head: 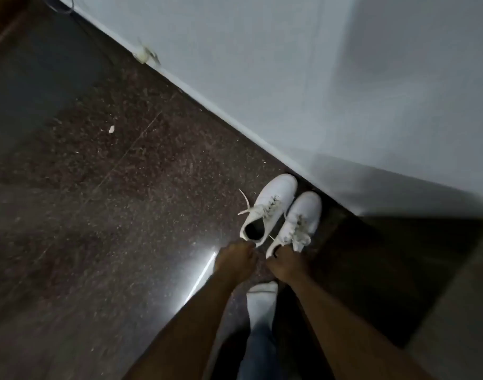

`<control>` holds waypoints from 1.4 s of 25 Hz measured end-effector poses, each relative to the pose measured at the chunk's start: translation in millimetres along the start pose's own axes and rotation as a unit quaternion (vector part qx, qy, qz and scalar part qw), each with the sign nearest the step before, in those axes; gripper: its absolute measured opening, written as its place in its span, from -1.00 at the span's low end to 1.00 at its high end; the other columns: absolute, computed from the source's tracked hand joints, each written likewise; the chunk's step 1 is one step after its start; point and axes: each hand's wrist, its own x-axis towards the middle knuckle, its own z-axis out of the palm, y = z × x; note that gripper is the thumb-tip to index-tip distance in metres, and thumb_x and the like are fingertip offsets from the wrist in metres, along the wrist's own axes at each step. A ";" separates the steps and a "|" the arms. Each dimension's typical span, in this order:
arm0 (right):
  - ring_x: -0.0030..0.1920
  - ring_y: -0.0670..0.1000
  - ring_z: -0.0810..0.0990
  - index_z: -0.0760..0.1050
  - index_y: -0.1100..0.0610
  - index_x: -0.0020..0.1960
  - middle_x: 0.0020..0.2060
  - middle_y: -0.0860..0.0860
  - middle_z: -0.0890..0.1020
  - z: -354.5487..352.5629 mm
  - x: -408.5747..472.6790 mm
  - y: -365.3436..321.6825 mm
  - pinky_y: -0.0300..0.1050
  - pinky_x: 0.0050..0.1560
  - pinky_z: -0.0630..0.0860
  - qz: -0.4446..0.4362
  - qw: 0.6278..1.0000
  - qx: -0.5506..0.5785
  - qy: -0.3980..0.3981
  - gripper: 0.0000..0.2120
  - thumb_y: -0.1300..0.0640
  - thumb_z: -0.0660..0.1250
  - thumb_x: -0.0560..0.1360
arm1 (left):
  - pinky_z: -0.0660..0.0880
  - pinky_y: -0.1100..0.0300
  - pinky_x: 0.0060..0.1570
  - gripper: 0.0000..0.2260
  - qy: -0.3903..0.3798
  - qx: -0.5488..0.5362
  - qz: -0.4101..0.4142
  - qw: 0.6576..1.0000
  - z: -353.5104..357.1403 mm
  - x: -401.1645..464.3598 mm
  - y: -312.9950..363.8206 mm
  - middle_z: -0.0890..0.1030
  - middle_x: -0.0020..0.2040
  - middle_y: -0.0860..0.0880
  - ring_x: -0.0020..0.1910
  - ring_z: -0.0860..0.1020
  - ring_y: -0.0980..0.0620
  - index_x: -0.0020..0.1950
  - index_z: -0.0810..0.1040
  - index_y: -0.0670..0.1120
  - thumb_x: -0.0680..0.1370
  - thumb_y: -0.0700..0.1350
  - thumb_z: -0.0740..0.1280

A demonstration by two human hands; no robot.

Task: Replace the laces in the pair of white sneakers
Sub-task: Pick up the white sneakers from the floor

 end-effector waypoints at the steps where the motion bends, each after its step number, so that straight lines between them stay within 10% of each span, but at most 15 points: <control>1: 0.28 0.16 0.49 0.49 0.29 0.25 0.23 0.20 0.56 7.7 14.9 6.3 -0.11 0.20 0.39 0.021 1.000 -0.005 -0.002 -0.45 -0.14 0.18 0.51 | 0.45 0.03 0.16 -0.68 -0.013 0.023 0.006 1.000 12.7 14.9 -0.9 0.55 0.24 -0.06 0.22 0.51 -0.12 0.27 0.54 0.00 0.56 0.00 0.17; 7: 0.10 0.15 0.56 0.53 0.30 0.00 0.06 0.22 0.59 53.6 95.7 49.0 -0.08 0.05 0.46 0.115 0.991 0.061 -0.034 -0.78 0.15 0.35 0.46 | 0.21 -0.03 0.35 -0.60 -0.047 0.192 0.061 0.978 80.5 86.4 -4.7 0.47 0.30 -0.11 0.37 0.35 -0.11 0.37 0.39 -0.11 0.55 -0.03 0.26; 13: 0.37 0.16 0.42 0.33 0.20 0.43 0.37 0.14 0.45 93.4 131.1 78.9 -0.08 0.29 0.41 0.106 0.987 -0.006 -0.123 -0.45 0.02 0.34 0.52 | 0.05 -0.20 0.45 -0.46 -0.104 0.296 0.077 0.946 117.2 119.4 -32.2 0.43 0.38 -0.14 0.41 0.32 -0.16 0.48 0.23 -0.14 0.53 -0.12 0.28; 19: 0.27 0.18 0.50 0.44 0.21 0.31 0.27 0.15 0.53 80.6 125.6 69.5 -0.11 0.13 0.45 0.091 0.989 -0.043 -0.106 -0.56 0.09 0.35 0.48 | 0.32 -0.15 0.33 -0.72 -0.010 0.280 0.141 0.949 110.7 102.6 -24.3 0.66 -0.13 -0.05 -0.06 0.61 -0.09 0.00 0.61 -0.09 0.30 -0.12 0.42; 22: 0.28 0.16 0.49 0.45 0.19 0.30 0.27 0.13 0.53 40.9 90.9 46.7 -0.11 0.16 0.44 0.080 0.991 -0.060 -0.087 -0.55 0.02 0.36 0.47 | 0.46 0.12 0.08 -0.80 -0.005 0.252 0.195 0.948 76.3 78.4 -0.3 0.61 -0.39 0.01 -0.33 0.60 -0.02 -0.32 0.57 -0.03 0.14 -0.02 0.50; 27: 0.24 0.15 0.52 0.54 0.18 0.21 0.18 0.12 0.59 -52.3 4.7 4.6 -0.09 0.18 0.46 -0.027 0.995 -0.073 -0.054 -0.61 0.02 0.41 0.45 | 0.44 0.09 0.04 -0.77 -0.002 0.201 0.127 0.971 -20.5 11.5 48.5 0.64 0.05 -0.10 0.06 0.58 -0.16 0.09 0.55 -0.07 0.51 -0.01 0.27; 35: -0.16 -0.02 0.49 0.41 0.03 -0.26 -0.30 -0.10 0.48 -195.6 -223.7 -37.2 -0.21 -0.29 0.30 -0.212 0.967 -0.130 -0.046 -0.79 -0.04 0.37 0.43 | 0.50 0.10 -0.10 -0.78 0.047 0.128 0.101 0.986 -171.8 -193.3 152.6 0.63 -0.03 -0.04 -0.01 0.60 -0.09 0.04 0.57 0.00 0.49 0.08 0.32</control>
